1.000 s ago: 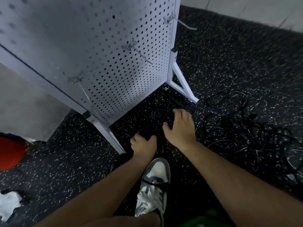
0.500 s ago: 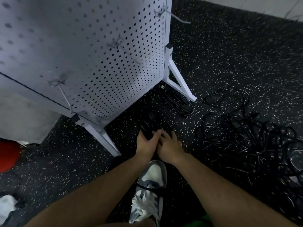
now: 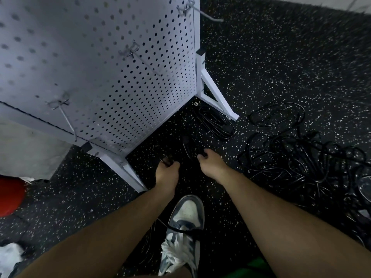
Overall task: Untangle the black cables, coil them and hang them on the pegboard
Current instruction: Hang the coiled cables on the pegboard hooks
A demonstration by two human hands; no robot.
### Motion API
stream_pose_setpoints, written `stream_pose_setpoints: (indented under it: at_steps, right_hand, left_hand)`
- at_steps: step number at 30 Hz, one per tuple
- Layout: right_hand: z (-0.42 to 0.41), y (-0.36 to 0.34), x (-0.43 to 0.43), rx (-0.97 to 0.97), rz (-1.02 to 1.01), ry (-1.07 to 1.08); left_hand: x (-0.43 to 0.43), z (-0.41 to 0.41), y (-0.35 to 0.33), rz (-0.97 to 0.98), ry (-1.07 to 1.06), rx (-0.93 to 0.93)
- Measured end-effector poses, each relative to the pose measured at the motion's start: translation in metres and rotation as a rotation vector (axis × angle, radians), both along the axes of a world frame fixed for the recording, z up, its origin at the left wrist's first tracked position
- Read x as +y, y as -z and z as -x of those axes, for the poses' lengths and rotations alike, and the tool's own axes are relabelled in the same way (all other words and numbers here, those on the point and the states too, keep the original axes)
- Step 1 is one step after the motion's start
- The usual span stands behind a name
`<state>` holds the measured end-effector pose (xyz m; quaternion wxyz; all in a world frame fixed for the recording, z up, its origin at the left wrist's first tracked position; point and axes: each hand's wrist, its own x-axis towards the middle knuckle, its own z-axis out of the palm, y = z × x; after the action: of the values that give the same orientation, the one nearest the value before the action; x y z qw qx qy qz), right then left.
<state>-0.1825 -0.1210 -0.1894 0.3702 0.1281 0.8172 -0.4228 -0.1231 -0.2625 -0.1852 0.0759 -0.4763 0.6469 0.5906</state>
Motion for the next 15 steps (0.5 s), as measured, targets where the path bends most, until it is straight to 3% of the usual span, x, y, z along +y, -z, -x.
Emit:
stream_pose_setpoints:
  at_steps: [8,15]
  right_hand:
    - [-0.022,0.004,-0.009,0.111,0.069,0.032]
    - [-0.04,-0.01,0.0,0.143,0.225,0.1]
  left_hand:
    - [0.012,0.007,-0.002,-0.221,-0.001,0.104]
    - [0.008,0.015,-0.008,-0.27,0.0,0.088]
